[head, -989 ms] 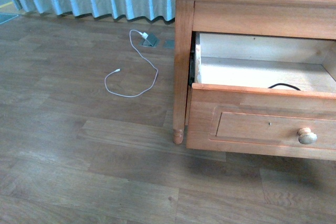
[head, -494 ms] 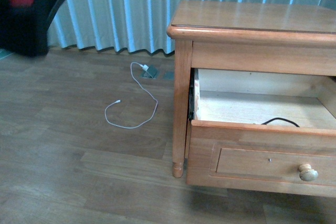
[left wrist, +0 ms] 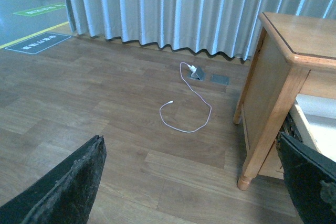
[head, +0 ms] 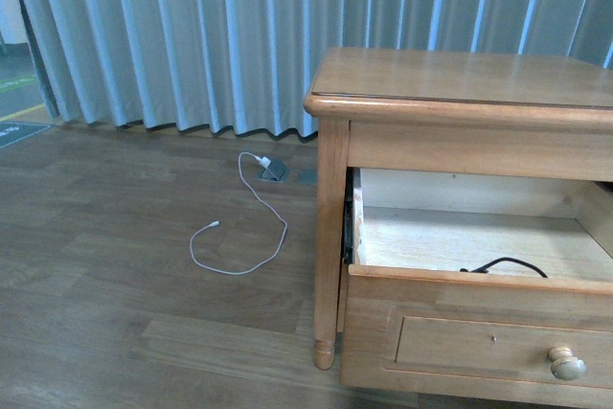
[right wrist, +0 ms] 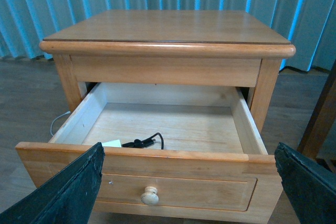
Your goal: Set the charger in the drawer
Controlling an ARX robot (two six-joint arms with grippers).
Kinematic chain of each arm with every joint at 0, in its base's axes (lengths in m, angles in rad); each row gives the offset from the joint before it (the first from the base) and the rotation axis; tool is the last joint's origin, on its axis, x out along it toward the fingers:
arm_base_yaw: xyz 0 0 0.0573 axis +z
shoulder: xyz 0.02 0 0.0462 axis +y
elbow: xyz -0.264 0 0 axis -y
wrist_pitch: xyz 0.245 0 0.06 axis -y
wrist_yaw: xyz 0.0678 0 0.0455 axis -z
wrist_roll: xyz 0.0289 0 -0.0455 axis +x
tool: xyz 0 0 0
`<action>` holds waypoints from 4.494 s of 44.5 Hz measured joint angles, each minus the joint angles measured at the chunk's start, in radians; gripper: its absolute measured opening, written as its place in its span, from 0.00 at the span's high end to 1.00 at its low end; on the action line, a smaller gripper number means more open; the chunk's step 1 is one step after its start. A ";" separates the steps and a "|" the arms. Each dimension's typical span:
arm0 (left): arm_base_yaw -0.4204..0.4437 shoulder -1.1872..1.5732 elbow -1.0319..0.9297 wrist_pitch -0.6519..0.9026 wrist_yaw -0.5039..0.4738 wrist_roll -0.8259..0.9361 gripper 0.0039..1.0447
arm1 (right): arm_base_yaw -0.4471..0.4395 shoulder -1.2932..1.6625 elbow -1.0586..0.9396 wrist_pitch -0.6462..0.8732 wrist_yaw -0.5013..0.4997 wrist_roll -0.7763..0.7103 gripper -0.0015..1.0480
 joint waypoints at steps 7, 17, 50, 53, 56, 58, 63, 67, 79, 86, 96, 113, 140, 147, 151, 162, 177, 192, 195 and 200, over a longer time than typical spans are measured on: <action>0.097 -0.147 -0.052 -0.077 0.265 0.061 0.31 | 0.000 0.000 0.000 0.000 0.000 0.000 0.08; 0.293 -0.246 -0.108 -0.111 0.458 0.075 0.67 | 0.000 0.000 0.000 0.000 0.000 0.000 0.08; 0.634 -0.388 -0.223 -0.136 0.780 0.084 0.96 | 0.000 0.000 0.000 0.000 0.001 0.000 0.08; 0.634 -0.389 -0.223 -0.135 0.780 0.084 0.96 | 0.000 0.000 0.000 0.000 0.000 0.000 0.08; 0.634 -0.391 -0.223 -0.135 0.780 0.083 0.96 | 0.000 0.000 0.000 0.000 0.000 0.000 0.08; 0.634 -0.391 -0.223 -0.135 0.780 0.084 0.96 | 0.000 0.000 0.000 0.000 0.000 0.000 0.08; 0.634 -0.391 -0.223 -0.135 0.780 0.084 0.96 | 0.000 0.000 0.000 0.000 0.000 0.000 0.08; 0.634 -0.391 -0.223 -0.135 0.780 0.083 0.93 | 0.000 0.000 -0.001 0.000 0.000 0.000 0.08; 0.634 -0.391 -0.223 -0.135 0.780 0.083 0.50 | -0.042 0.084 0.048 -0.145 -0.212 -0.021 0.08; 0.634 -0.391 -0.223 -0.135 0.780 0.083 0.26 | -0.044 0.291 0.136 -0.172 -0.249 -0.031 0.08; 0.634 -0.391 -0.223 -0.135 0.780 0.084 0.06 | -0.010 0.770 0.286 -0.050 -0.213 -0.042 0.08; 0.634 -0.391 -0.224 -0.135 0.780 0.084 0.06 | 0.054 1.369 0.547 0.156 -0.093 0.015 0.08; 0.634 -0.391 -0.223 -0.135 0.780 0.084 0.06 | 0.131 1.881 1.085 0.433 0.064 0.019 0.08; 0.634 -0.391 -0.224 -0.135 0.780 0.084 0.06 | 0.134 1.936 1.157 0.452 0.089 0.025 0.08; 0.634 -0.391 -0.224 -0.135 0.780 0.084 0.06 | 0.138 1.947 1.167 0.462 0.107 0.027 0.08; 0.634 -0.391 -0.224 -0.135 0.780 0.084 0.06 | 0.148 1.959 1.160 0.511 0.100 0.026 0.08; 0.634 -0.391 -0.224 -0.135 0.780 0.084 0.06 | 0.146 1.706 0.910 0.546 -0.016 0.014 0.08; 0.634 -0.391 -0.224 -0.135 0.780 0.084 0.06 | 0.040 0.978 0.459 0.186 -0.268 -0.029 0.08; 0.634 -0.391 -0.224 -0.135 0.780 0.084 0.06 | 0.000 0.824 0.397 0.089 -0.318 -0.043 0.08; 0.634 -0.391 -0.224 -0.135 0.780 0.084 0.06 | -0.067 0.612 0.325 -0.046 -0.380 -0.054 0.08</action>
